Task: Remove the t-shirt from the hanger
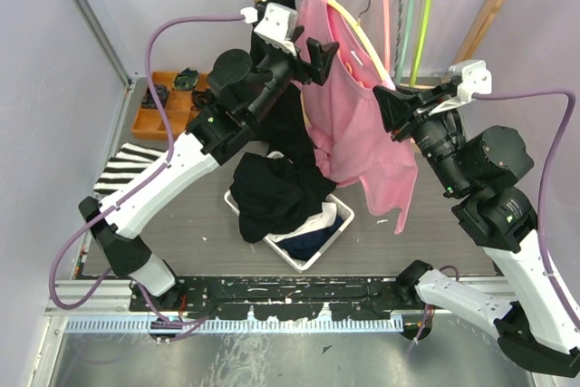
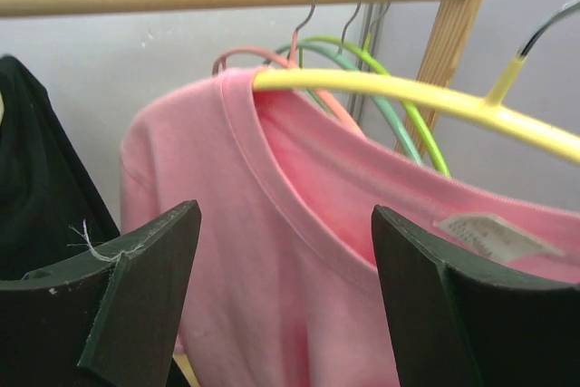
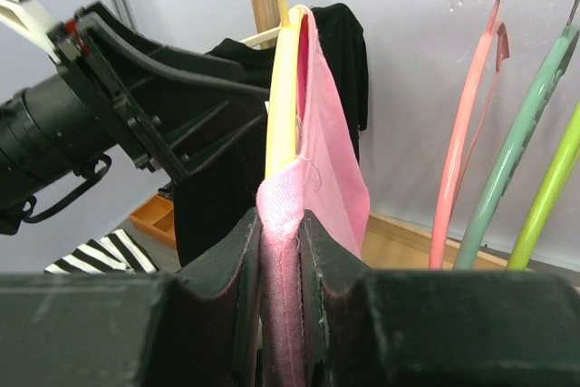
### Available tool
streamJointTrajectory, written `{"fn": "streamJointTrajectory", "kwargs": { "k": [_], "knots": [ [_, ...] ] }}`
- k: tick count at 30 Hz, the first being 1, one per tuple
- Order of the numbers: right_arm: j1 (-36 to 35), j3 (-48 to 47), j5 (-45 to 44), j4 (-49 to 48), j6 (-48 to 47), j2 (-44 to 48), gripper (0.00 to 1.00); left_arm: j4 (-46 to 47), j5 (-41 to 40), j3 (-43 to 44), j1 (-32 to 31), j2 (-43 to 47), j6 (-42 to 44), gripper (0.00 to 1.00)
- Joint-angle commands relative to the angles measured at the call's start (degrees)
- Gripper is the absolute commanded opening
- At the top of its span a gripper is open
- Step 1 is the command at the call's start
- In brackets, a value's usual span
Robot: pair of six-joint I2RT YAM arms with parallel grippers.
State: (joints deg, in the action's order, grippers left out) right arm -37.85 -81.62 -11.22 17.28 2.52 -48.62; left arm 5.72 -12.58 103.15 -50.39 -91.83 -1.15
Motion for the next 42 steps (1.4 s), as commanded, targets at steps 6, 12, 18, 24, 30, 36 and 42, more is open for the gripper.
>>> {"fn": "streamJointTrajectory", "kwargs": {
  "k": [6, 12, 18, 24, 30, 36, 42],
  "knots": [
    [-0.21, -1.58, 1.3, -7.7, 0.38, 1.61, 0.01, 0.92, -2.77, 8.05, 1.26, -4.26, 1.74, 0.75],
    [-0.2, -1.72, 1.73, -7.43, 0.36, 1.8, 0.01, -1.57, -3.12, 12.3, 1.95, -7.46, 1.68, 0.72],
    [-0.17, -1.93, 1.91, -6.85, 0.53, 2.27, 0.01, -2.94, -4.11, 14.96, 2.33, -10.13, 1.81, 0.55],
    [-0.16, -1.81, 1.11, -6.22, 0.42, 2.6, 0.01, -1.97, -0.73, 15.81, 2.41, -10.61, 1.59, 0.02],
    [-0.16, -1.1, -0.55, -6.23, 0.52, 2.48, 0.01, -1.33, 10.12, 13.66, 2.41, -7.82, 1.12, 0.0],
    [-0.18, -0.17, -3.16, -7.31, 0.85, 1.88, 0.01, -5.83, 26.17, 14.65, 2.27, -5.59, -3.33, 0.0],
    [-0.19, 1.51, -5.1, -8.77, 1.33, 2.48, 0.01, -7.53, 33.92, 11.43, 1.46, -2.4, -7.16, 0.0]
  ]
}}
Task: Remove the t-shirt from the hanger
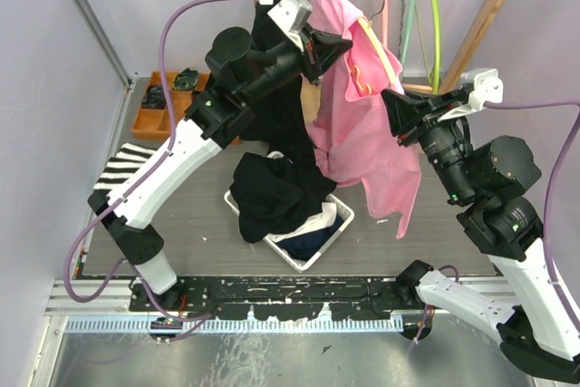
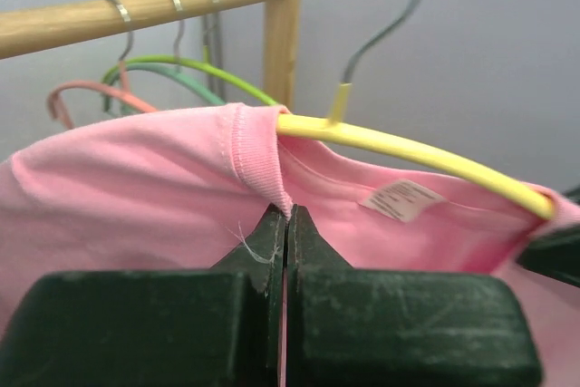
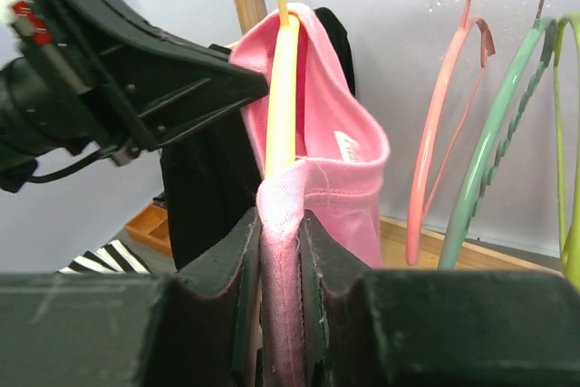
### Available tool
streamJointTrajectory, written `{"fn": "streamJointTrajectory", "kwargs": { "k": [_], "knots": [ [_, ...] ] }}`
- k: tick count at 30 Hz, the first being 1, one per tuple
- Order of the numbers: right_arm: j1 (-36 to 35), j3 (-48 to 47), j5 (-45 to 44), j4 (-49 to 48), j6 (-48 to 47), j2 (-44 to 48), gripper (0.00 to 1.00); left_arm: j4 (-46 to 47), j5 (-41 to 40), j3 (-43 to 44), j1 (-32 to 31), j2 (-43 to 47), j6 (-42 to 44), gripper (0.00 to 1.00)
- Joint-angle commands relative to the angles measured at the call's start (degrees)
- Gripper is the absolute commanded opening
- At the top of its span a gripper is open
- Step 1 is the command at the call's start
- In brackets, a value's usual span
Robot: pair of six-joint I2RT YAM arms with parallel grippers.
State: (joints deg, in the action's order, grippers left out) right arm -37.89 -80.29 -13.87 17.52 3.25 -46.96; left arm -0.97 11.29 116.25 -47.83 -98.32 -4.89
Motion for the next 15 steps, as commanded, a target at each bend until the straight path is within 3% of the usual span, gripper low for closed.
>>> {"fn": "streamJointTrajectory", "kwargs": {
  "k": [1, 7, 8, 11, 12, 15],
  "knots": [
    [-0.15, 0.22, -2.55, -9.0, 0.7, 0.75, 0.01, -1.01, 10.68, -2.25, -1.37, 4.52, -3.62, 0.0],
    [-0.08, 0.2, -2.92, -8.78, 0.84, 0.06, 0.01, -2.4, 9.66, -4.98, -2.06, 6.08, -4.09, 0.03],
    [-0.13, 0.14, -2.92, -8.67, 0.91, 0.03, 0.01, -2.82, 8.02, -5.31, -2.06, 6.23, -3.96, 0.14],
    [-0.16, 0.13, -3.17, -8.06, 0.93, -0.22, 0.01, -2.8, 2.55, -6.56, -2.06, 7.01, -2.55, 0.6],
    [-0.15, 0.13, -3.28, -7.88, 0.97, -0.3, 0.01, -2.93, 1.22, -6.7, -2.02, 7.15, -1.69, 0.68],
    [-0.12, 0.25, -3.48, -7.24, 0.92, -0.29, 0.01, -2.54, -1.76, -6.78, -2.01, 7.31, 0.64, 0.78]
  ]
}}
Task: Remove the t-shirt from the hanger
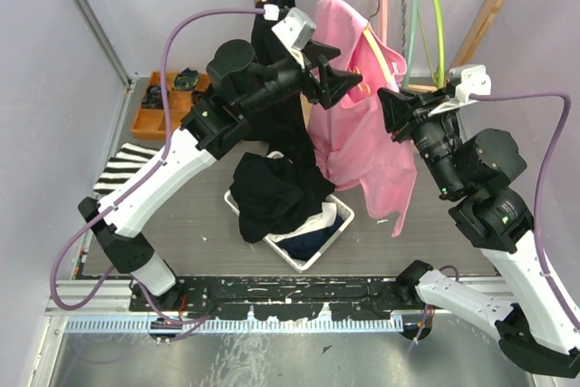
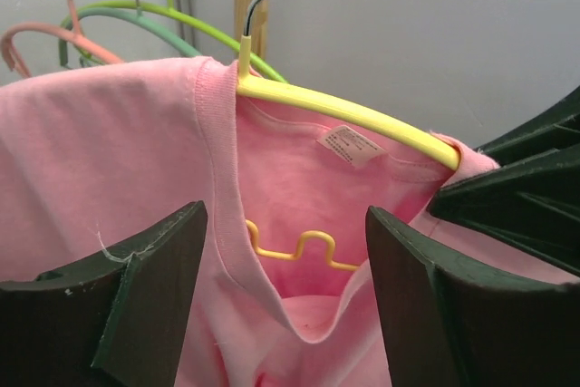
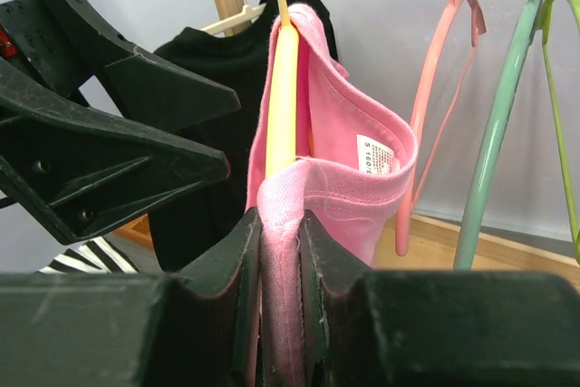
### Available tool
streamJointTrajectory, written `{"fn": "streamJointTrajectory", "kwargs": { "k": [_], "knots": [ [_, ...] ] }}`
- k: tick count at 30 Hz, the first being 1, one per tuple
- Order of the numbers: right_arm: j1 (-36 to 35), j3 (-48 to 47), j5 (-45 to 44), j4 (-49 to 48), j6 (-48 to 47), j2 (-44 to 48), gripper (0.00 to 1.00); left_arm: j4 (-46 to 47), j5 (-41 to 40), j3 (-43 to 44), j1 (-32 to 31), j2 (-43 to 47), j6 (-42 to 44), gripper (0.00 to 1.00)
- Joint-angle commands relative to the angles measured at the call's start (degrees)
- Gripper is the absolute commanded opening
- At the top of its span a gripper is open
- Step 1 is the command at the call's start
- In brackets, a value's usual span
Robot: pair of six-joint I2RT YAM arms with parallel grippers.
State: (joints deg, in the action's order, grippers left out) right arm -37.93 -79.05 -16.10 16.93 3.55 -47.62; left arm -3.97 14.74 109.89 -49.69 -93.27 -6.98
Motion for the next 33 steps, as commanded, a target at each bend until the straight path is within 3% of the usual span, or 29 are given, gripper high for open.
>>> {"fn": "streamJointTrajectory", "kwargs": {
  "k": [1, 12, 21, 33],
  "knots": [
    [-0.04, -1.03, -1.29, -6.34, 0.66, 0.47, 0.01, 1.01, -5.76, -0.67, -0.15, 2.42, 3.44, 0.8],
    [-0.12, 0.7, -0.01, -4.72, 1.75, 1.65, 0.01, 14.76, -5.38, -4.18, -0.14, 3.03, 8.89, 0.83],
    [-0.12, 0.83, 1.83, -4.72, 2.43, 1.83, 0.01, 11.74, -4.59, 4.11, -0.16, -3.87, 9.18, 0.74],
    [-0.11, 1.01, 2.95, -4.97, 2.56, 2.31, 0.01, 11.23, -4.45, 8.0, -0.16, -8.27, 8.62, 0.61]
  ]
}}
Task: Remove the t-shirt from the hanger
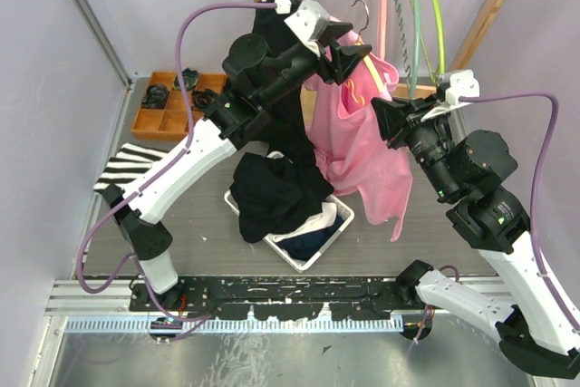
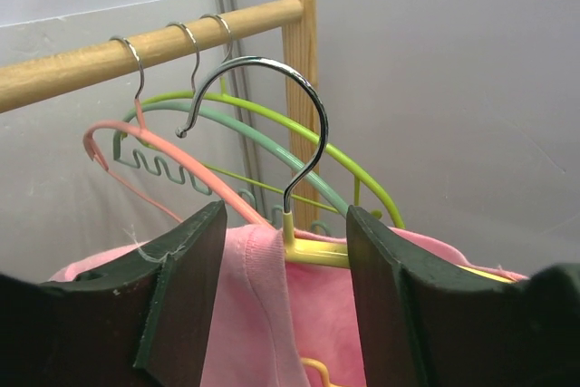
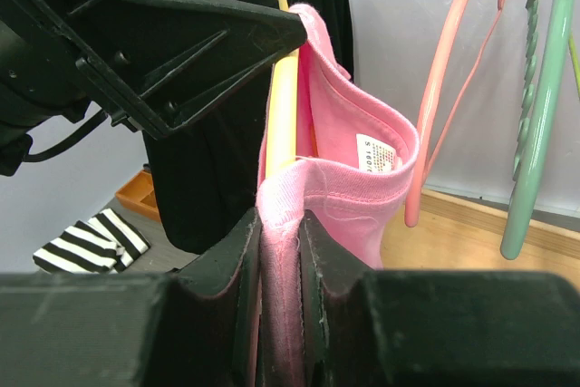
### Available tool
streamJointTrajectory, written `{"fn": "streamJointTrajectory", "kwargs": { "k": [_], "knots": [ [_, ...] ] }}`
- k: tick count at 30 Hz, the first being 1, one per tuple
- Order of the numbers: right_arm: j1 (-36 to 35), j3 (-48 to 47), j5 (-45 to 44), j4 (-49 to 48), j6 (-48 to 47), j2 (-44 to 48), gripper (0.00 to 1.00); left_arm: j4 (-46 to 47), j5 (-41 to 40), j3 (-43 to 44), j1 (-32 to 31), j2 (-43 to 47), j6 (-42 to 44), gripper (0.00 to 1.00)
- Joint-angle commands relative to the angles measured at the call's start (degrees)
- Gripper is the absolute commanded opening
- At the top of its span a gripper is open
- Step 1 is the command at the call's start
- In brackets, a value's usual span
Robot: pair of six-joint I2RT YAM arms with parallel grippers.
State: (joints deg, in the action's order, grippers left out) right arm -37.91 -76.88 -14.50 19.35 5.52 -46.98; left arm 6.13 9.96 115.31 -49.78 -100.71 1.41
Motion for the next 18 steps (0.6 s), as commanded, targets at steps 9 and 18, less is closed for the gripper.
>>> {"fn": "streamJointTrajectory", "kwargs": {
  "k": [9, 18],
  "knots": [
    [-0.12, -0.91, 1.46, -7.52, 0.68, 1.98, 0.01, 1.43, 0.94, 2.83, -0.11, -1.54, -0.43, 0.43],
    [-0.09, -0.91, 1.41, -7.34, 0.82, 2.05, 0.01, 1.34, 1.58, 3.24, -0.1, -1.84, -1.01, 0.12]
  ]
}}
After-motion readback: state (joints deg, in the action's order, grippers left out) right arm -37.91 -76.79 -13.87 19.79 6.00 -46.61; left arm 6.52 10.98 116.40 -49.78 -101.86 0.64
